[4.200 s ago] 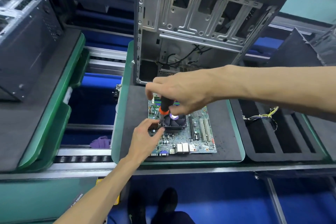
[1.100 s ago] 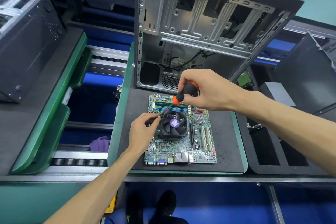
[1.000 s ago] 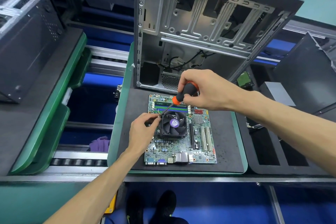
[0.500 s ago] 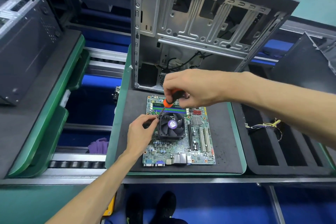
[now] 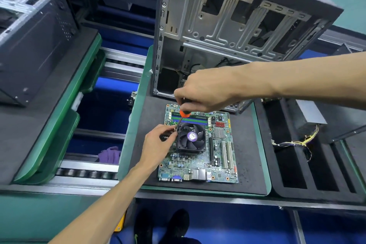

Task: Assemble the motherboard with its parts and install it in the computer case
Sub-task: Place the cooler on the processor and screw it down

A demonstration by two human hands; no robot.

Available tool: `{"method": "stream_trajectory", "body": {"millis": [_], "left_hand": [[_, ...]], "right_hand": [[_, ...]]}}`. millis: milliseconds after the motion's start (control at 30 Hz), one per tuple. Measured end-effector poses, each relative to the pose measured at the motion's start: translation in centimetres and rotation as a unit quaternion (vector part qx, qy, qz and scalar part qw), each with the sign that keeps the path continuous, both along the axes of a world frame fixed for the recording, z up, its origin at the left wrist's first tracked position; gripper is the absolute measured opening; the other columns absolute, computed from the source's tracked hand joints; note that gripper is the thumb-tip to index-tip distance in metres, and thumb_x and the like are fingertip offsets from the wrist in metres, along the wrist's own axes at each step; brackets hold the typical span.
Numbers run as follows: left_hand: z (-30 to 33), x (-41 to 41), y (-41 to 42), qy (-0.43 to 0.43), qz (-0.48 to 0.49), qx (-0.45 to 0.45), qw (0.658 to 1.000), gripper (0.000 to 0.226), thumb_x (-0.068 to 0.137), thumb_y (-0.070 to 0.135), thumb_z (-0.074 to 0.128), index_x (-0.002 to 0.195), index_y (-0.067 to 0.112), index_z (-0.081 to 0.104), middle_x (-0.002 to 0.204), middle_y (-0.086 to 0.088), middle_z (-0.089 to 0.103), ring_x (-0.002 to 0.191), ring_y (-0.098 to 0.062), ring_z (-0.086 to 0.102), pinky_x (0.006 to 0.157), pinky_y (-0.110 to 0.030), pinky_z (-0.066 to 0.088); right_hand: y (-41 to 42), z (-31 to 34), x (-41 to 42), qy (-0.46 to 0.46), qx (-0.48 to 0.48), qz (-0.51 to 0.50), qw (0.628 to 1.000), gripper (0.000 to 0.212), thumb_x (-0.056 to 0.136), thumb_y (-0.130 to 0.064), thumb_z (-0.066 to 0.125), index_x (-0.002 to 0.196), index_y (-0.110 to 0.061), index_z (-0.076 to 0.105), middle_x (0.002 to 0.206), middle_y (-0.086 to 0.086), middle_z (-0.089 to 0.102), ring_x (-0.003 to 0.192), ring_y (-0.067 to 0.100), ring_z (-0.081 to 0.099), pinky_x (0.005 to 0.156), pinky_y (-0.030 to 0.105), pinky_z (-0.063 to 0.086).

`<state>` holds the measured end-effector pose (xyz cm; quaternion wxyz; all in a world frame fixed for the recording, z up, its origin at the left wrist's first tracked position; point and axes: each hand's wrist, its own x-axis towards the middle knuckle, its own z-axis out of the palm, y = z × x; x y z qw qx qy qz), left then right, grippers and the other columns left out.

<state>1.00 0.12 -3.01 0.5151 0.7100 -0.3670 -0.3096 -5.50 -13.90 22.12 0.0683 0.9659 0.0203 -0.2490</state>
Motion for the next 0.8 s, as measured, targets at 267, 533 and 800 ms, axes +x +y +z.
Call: {"method": "stream_trajectory", "body": {"millis": [267,533,800], "left_hand": [[0.1,0.0,0.2,0.019,0.002,0.008,1.0,0.023,0.09,0.018,0.073,0.113,0.018,0.075,0.098,0.014,0.073,0.091,0.004,0.066,0.082,-0.016,0.052],[-0.2,-0.1,0.2,0.022,0.004,0.009,1.0,0.021,0.089,0.017,0.074,0.11,0.018,0.075,0.096,0.013,0.073,0.088,0.0,0.066,0.076,-0.027,0.055],[-0.2,0.1,0.0,0.01,0.002,0.015,1.0,0.019,0.088,0.017,0.075,0.107,0.019,0.075,0.094,0.015,0.073,0.088,0.004,0.065,0.071,-0.009,0.047]], "right_hand": [[0.1,0.5,0.4,-0.003,0.046,-0.096,0.994,0.04,0.093,-0.03,0.064,0.12,-0.01,0.042,0.111,0.009,0.047,0.071,0.023,0.051,0.068,0.039,0.043],[0.4,-0.1,-0.2,-0.057,-0.031,-0.081,0.995,0.035,0.106,-0.043,0.042,0.109,-0.01,0.053,0.072,0.004,0.054,0.072,0.033,0.056,0.063,0.038,0.042],[0.3,0.4,-0.8,-0.027,0.127,-0.115,0.985,0.045,0.091,-0.018,0.061,0.128,-0.016,0.036,0.116,0.007,0.046,0.074,0.028,0.058,0.071,0.047,0.048]]}}
